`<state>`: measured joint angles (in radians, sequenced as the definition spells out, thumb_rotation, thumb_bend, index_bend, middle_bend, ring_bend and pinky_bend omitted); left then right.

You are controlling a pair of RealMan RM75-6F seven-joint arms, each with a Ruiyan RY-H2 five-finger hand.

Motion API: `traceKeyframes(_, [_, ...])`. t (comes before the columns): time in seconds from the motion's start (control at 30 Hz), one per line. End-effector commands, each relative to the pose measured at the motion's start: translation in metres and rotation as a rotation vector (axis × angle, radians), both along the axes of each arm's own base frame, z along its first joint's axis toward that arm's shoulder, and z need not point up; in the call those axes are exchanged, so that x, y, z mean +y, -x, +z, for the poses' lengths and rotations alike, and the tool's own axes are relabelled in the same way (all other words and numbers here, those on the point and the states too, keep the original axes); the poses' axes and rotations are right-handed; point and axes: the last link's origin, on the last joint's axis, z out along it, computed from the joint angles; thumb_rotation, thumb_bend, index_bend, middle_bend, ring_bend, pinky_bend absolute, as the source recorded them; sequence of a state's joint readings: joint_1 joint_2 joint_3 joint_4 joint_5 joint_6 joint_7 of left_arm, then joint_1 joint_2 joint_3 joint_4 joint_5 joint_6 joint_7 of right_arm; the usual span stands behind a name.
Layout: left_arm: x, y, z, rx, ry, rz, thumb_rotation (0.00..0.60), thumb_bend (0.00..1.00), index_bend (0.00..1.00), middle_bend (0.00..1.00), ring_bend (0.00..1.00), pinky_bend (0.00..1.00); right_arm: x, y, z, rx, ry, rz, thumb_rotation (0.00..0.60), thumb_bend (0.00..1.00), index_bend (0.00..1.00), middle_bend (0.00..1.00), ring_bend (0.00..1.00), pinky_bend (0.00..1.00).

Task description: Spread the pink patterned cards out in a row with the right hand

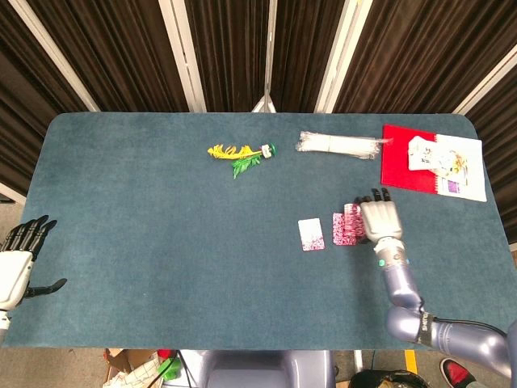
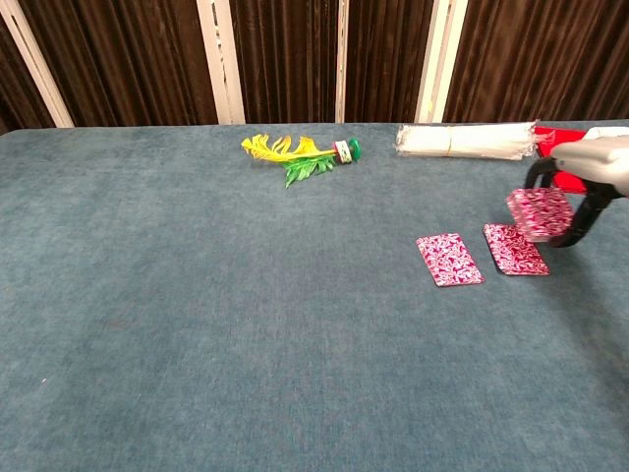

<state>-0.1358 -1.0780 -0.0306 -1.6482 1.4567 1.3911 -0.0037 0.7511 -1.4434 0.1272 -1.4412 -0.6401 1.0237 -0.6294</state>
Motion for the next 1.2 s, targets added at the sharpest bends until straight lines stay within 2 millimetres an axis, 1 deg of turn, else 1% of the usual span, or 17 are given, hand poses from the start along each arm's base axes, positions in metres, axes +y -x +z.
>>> traceKeyframes(0.03, [0.0, 0.0, -0.001, 0.003, -0.001, 0.002, 0.6, 0.0, 0.0, 0.0, 0.0, 0.0, 0.002, 0.014, 0.003, 0.002, -0.001, -0.027, 0.6, 0.24, 0.39, 0.34, 0.09, 0.0])
traceKeyframes(0.2, [0.0, -0.001, -0.001, 0.006, -0.004, 0.001, 0.6, 0.0, 0.0, 0.0, 0.0, 0.0, 0.003, 0.024, 0.001, -0.002, -0.007, -0.05, 0.6, 0.24, 0.39, 0.34, 0.09, 0.0])
traceKeyframes(0.27, [0.0, -0.001, -0.001, 0.007, -0.006, 0.0, 0.6, 0.0, 0.0, 0.0, 0.0, 0.0, 0.003, 0.032, -0.002, 0.018, -0.013, -0.065, 0.6, 0.24, 0.39, 0.34, 0.09, 0.0])
traceKeyframes(0.4, [-0.001, -0.001, 0.0, 0.007, -0.006, -0.001, 0.6, 0.0, 0.0, 0.0, 0.0, 0.0, 0.003, 0.039, -0.006, 0.026, -0.012, -0.084, 0.6, 0.24, 0.39, 0.34, 0.09, 0.0])
traceKeyframes(0.5, [0.0, -0.001, 0.0, 0.007, -0.005, -0.001, 0.6, 0.0, 0.0, 0.0, 0.0, 0.0, 0.005, 0.042, -0.007, 0.042, -0.022, -0.093, 0.6, 0.24, 0.35, 0.34, 0.08, 0.0])
traceKeyframes(0.6, [0.0, -0.001, 0.0, 0.007, -0.004, -0.001, 0.6, 0.0, 0.0, 0.0, 0.0, 0.0, 0.006, 0.045, -0.008, 0.066, -0.032, -0.101, 0.6, 0.24, 0.23, 0.27, 0.04, 0.0])
traceKeyframes(0.67, [0.0, -0.001, 0.0, 0.008, -0.005, -0.004, 0.6, 0.0, 0.0, 0.0, 0.0, 0.0, 0.008, 0.046, -0.008, 0.078, -0.037, -0.108, 0.6, 0.24, 0.11, 0.16, 0.01, 0.0])
traceKeyframes(0.73, [0.0, -0.001, 0.0, 0.009, -0.005, -0.005, 0.6, 0.0, 0.0, 0.0, 0.0, 0.0, 0.009, 0.046, -0.008, 0.082, -0.042, -0.114, 0.6, 0.24, 0.03, 0.08, 0.0, 0.0])
traceKeyframes(0.77, [0.0, -0.001, 0.0, 0.009, -0.005, -0.005, 0.6, 0.0, 0.0, 0.0, 0.0, 0.0, 0.009, 0.046, -0.008, 0.083, -0.042, -0.117, 0.6, 0.24, 0.01, 0.04, 0.0, 0.0])
traceKeyframes(0.87, [-0.001, -0.001, 0.0, 0.009, -0.007, -0.005, 0.6, 0.0, 0.0, 0.0, 0.0, 0.0, 0.012, 0.046, -0.007, 0.086, -0.044, -0.12, 0.6, 0.24, 0.0, 0.0, 0.0, 0.0])
traceKeyframes(0.97, [0.0, -0.001, 0.0, 0.009, -0.008, -0.007, 0.6, 0.0, 0.0, 0.0, 0.0, 0.0, 0.014, 0.045, -0.005, 0.087, -0.04, -0.118, 0.6, 0.24, 0.0, 0.0, 0.0, 0.0])
traceKeyframes(1.2, [-0.002, -0.002, 0.001, 0.01, -0.011, -0.016, 0.6, 0.0, 0.0, 0.0, 0.0, 0.0, 0.027, 0.044, 0.014, 0.082, -0.003, -0.104, 0.6, 0.24, 0.0, 0.0, 0.0, 0.0])
